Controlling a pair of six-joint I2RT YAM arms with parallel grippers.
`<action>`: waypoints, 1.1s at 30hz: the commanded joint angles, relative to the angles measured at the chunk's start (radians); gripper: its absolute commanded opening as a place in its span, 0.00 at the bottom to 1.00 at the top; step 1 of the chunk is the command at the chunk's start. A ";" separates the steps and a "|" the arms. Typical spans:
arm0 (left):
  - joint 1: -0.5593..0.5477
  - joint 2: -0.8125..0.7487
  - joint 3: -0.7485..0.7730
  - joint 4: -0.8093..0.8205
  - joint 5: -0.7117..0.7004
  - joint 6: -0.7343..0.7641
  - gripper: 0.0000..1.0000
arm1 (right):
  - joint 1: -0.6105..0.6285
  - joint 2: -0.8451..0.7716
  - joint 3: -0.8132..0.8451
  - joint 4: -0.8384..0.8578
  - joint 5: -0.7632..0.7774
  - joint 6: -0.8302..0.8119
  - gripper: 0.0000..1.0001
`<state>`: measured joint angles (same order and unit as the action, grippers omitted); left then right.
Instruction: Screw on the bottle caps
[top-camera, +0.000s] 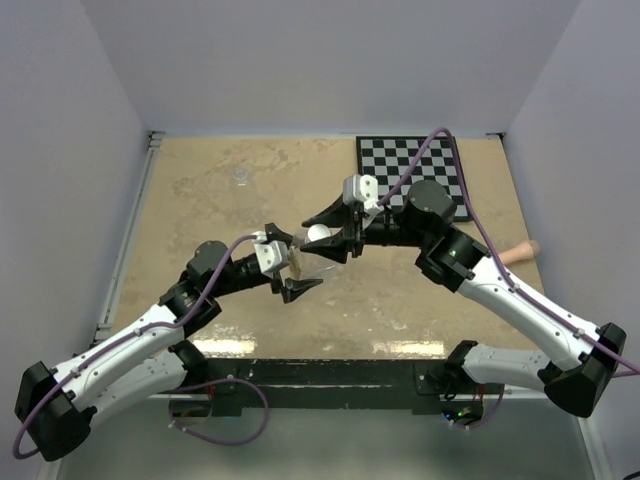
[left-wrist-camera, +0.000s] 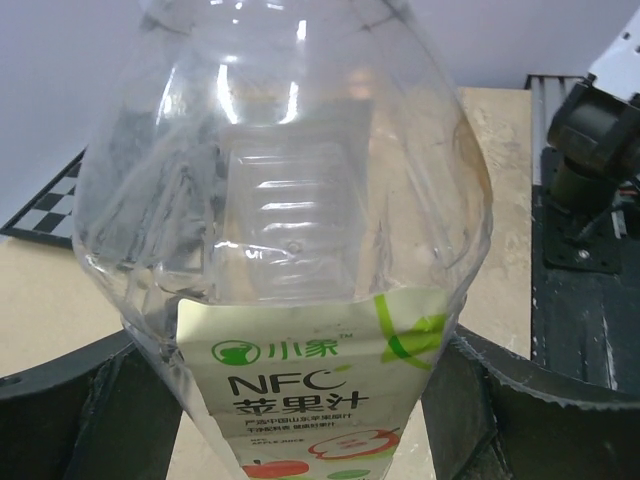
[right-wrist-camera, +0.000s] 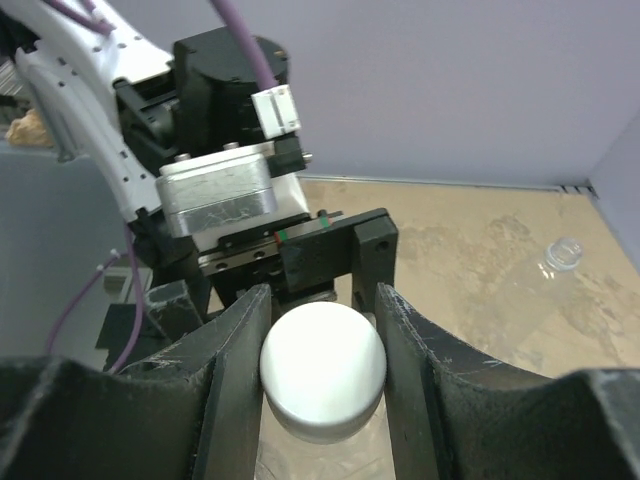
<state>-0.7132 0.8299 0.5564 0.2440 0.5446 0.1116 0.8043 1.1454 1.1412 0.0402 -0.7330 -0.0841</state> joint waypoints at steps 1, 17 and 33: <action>-0.066 -0.034 -0.006 0.156 -0.306 -0.043 0.00 | 0.004 -0.027 -0.041 0.029 0.177 0.110 0.00; -0.517 0.156 -0.003 0.472 -1.221 0.075 0.00 | 0.009 -0.090 -0.213 0.162 0.484 0.346 0.00; -0.319 0.074 -0.010 0.172 -0.728 -0.102 0.00 | 0.009 -0.177 -0.075 0.098 0.466 0.212 0.65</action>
<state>-1.1103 0.9642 0.5251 0.4694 -0.4232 0.0723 0.8101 1.0039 0.9531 0.1829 -0.2520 0.2138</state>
